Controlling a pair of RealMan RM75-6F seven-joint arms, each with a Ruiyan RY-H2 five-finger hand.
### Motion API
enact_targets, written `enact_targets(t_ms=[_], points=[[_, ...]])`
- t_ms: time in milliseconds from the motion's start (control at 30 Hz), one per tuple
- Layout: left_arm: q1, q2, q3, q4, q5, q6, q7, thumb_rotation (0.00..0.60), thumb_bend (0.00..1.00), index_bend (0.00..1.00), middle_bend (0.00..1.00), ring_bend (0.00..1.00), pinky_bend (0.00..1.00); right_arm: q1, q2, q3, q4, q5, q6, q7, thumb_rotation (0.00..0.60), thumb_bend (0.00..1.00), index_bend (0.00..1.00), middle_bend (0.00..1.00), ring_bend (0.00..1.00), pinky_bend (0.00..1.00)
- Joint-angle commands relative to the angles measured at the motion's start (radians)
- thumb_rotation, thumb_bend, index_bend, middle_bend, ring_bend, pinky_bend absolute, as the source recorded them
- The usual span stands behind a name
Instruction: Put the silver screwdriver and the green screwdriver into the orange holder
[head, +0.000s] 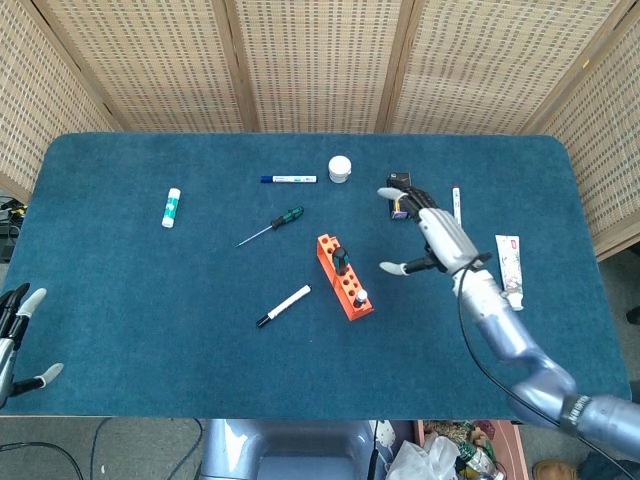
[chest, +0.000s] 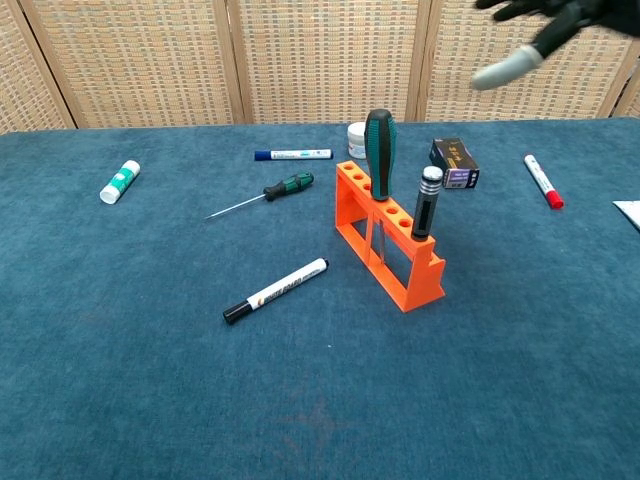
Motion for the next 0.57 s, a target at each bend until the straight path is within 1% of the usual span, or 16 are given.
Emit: enact_targets(t_ms=[33, 100, 200, 233, 400, 567], points=[[0.004, -0.004, 0.001, 0.002, 0.003, 0.007, 0.013, 0.600, 0.00, 0.00, 0.00, 0.00, 0.00, -0.108, 0.096, -0.096, 0.027, -0.198, 0.162, -0.134, 0.600, 0.00, 0.00, 0.00, 0.00, 0.00], [0.007, -0.009, 0.002, 0.007, 0.011, 0.016, 0.019, 0.600, 0.00, 0.00, 0.00, 0.00, 0.00, -0.160, 0.116, -0.130, 0.032, -0.248, 0.247, -0.194, 0.600, 0.00, 0.00, 0.00, 0.00, 0.00], [0.011, -0.016, 0.001, 0.014, 0.022, 0.030, 0.025, 0.600, 0.00, 0.00, 0.00, 0.00, 0.00, -0.217, 0.127, -0.162, 0.033, -0.289, 0.340, -0.269, 0.600, 0.00, 0.00, 0.00, 0.00, 0.00], [0.012, -0.020, 0.001, 0.020, 0.032, 0.040, 0.026, 0.600, 0.00, 0.00, 0.00, 0.00, 0.00, -0.251, 0.124, -0.180, 0.032, -0.309, 0.395, -0.307, 0.600, 0.00, 0.00, 0.00, 0.00, 0.00], [0.015, -0.048, -0.002, 0.068, 0.090, 0.093, 0.003, 0.600, 0.00, 0.00, 0.00, 0.00, 0.00, -0.352, 0.088, -0.241, 0.068, -0.385, 0.559, -0.388, 0.600, 0.00, 0.00, 0.00, 0.00, 0.00], [0.022, -0.059, -0.001, 0.090, 0.105, 0.117, -0.009, 0.600, 0.00, 0.00, 0.00, 0.00, 0.00, -0.416, 0.061, -0.282, 0.107, -0.416, 0.643, -0.418, 0.600, 0.00, 0.00, 0.00, 0.00, 0.00]])
